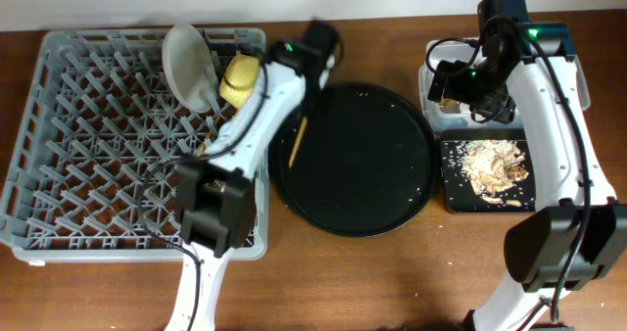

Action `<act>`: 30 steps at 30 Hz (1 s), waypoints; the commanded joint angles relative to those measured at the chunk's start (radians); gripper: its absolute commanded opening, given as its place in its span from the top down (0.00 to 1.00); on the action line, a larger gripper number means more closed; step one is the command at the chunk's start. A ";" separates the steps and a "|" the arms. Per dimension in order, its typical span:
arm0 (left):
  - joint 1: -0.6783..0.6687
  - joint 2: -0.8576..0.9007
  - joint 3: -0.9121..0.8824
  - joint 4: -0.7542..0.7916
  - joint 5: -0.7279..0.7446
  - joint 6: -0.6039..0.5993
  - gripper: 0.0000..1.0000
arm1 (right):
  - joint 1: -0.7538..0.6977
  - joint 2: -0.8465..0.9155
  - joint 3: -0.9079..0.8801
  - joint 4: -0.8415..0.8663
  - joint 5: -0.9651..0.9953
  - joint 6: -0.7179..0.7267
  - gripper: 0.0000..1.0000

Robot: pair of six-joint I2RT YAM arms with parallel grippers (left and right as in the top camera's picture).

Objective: Sort waste into correct bins and load items into the dishwasher rack
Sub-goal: 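Carry the second chopstick left and drop it into the rack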

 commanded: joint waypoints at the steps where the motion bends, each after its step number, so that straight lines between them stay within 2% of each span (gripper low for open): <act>1: 0.061 -0.013 0.358 -0.204 -0.026 -0.002 1.00 | 0.005 0.003 -0.005 0.000 0.003 -0.009 0.02; 5: 0.127 -0.013 0.617 -0.466 -0.086 -0.002 1.00 | 0.005 0.003 -0.005 0.000 0.002 -0.009 0.01; 10: 0.227 -0.106 0.622 -0.484 -0.063 0.016 1.00 | 0.005 0.003 -0.005 0.000 0.002 -0.009 0.01; 12: 0.264 -0.154 0.552 -0.484 -0.076 0.024 1.00 | 0.005 0.003 -0.005 0.000 0.002 -0.009 0.02; 16: 0.346 -0.256 0.240 -0.484 -0.169 0.025 0.99 | 0.005 0.003 -0.005 0.000 0.003 -0.009 0.02; 18: 0.376 -0.257 0.150 -0.477 -0.181 0.057 0.99 | 0.005 0.003 -0.005 0.000 0.003 -0.009 0.01; 22: 0.384 -0.256 -0.031 -0.371 -0.181 0.142 1.00 | 0.005 0.003 -0.005 0.000 0.002 -0.009 0.01; 26: 0.383 -0.256 -0.184 -0.249 -0.181 0.149 1.00 | 0.005 0.003 -0.005 0.000 0.003 -0.009 0.01; 28: 0.383 -0.256 -0.202 -0.238 -0.181 0.149 0.92 | 0.005 0.003 -0.005 0.000 0.002 -0.009 0.02; 30: 0.383 -0.256 -0.201 -0.236 -0.182 0.149 0.74 | 0.005 0.003 -0.005 0.000 0.002 -0.009 0.02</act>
